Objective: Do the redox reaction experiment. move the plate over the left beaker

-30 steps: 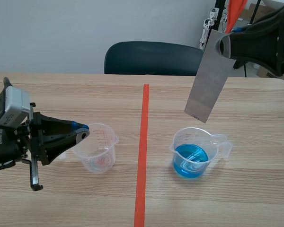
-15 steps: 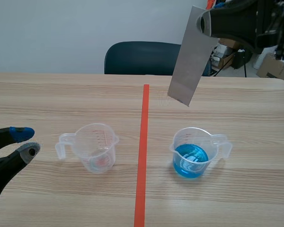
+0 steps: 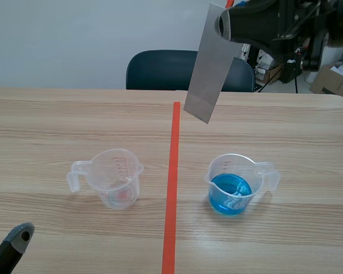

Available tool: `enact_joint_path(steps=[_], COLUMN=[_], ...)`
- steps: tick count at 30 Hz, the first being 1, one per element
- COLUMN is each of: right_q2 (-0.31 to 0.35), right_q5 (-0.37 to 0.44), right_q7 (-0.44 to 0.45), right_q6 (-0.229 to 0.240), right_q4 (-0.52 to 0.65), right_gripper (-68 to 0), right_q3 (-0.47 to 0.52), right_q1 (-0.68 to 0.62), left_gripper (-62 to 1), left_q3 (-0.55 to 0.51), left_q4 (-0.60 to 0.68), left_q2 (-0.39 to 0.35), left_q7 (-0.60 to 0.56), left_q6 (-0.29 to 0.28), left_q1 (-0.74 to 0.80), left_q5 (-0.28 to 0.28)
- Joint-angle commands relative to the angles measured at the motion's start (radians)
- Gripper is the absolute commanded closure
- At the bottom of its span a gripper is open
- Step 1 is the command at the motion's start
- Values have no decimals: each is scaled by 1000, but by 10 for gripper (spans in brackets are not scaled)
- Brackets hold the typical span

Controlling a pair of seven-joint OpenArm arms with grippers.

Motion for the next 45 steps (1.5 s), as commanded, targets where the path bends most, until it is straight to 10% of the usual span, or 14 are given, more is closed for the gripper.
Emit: enact_joint_path(steps=[1, 19, 37, 45], right_q2=[-1, -275, -454, -541], right_q5=[4, -165, -356, -420], right_q7=[11, -196, -223, -219], right_q6=[-4, -8, -72, -97], right_q4=[6, 6, -20, -144], right_gripper=[-6, -6, -6, -6], right_q3=[5, -25, -259, -360], right_q1=[21, 67, 138, 185], left_gripper=[-623, -623, -623, -623], left_q3=[-6, -8, -8, -8], left_q4=[15, 9, -332, -487], left_q2=[-1, 97, 243, 262], left_q7=[-29, 75, -449, -463], left_q6=[1, 26, 237, 294], left_q1=[17, 93, -16, -124], left_q5=[-28, 19, 197, 237])
